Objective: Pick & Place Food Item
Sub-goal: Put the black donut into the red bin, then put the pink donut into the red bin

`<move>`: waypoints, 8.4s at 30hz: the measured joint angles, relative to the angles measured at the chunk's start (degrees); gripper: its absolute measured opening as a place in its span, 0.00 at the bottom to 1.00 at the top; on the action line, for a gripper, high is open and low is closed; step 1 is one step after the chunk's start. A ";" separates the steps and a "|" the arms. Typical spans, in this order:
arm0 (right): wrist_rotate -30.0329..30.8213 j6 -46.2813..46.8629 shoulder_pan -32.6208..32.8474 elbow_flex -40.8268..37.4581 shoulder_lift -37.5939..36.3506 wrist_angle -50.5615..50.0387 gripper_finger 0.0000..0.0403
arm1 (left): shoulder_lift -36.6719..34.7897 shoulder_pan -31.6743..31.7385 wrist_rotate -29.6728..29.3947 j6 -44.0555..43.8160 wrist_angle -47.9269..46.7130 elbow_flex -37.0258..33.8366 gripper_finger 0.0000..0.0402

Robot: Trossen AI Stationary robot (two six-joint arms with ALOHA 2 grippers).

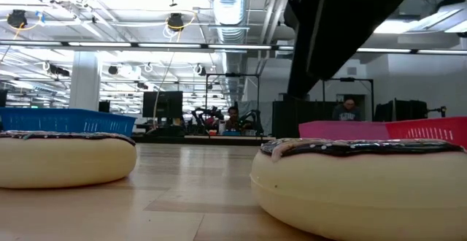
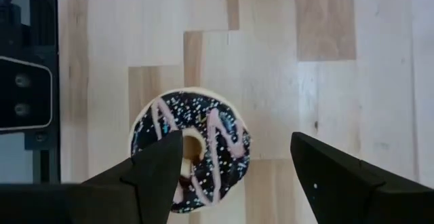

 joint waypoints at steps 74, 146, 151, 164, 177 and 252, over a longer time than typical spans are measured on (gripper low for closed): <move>-2.83 16.48 1.33 -3.44 -1.92 -0.69 0.66 | -3.02 0.06 -0.66 3.33 1.99 0.00 0.45; -1.48 14.89 -4.00 7.37 3.65 -14.49 0.19 | -3.02 0.15 -0.57 2.92 1.62 -0.04 0.45; 6.93 20.62 -4.04 12.20 3.61 -34.30 0.22 | -3.02 0.15 -0.39 2.92 1.62 -0.04 0.45; 10.48 47.88 -5.21 1.20 -7.50 -44.71 0.37 | -3.16 0.16 -0.12 2.92 1.73 -0.02 0.45; 9.08 76.94 -6.42 -30.84 -34.59 -40.28 0.37 | -4.94 0.17 0.15 3.22 1.70 0.00 0.45; 7.23 49.79 -7.50 37.56 14.64 -27.44 0.57 | -6.47 -11.89 -0.33 -18.09 -22.47 0.83 0.45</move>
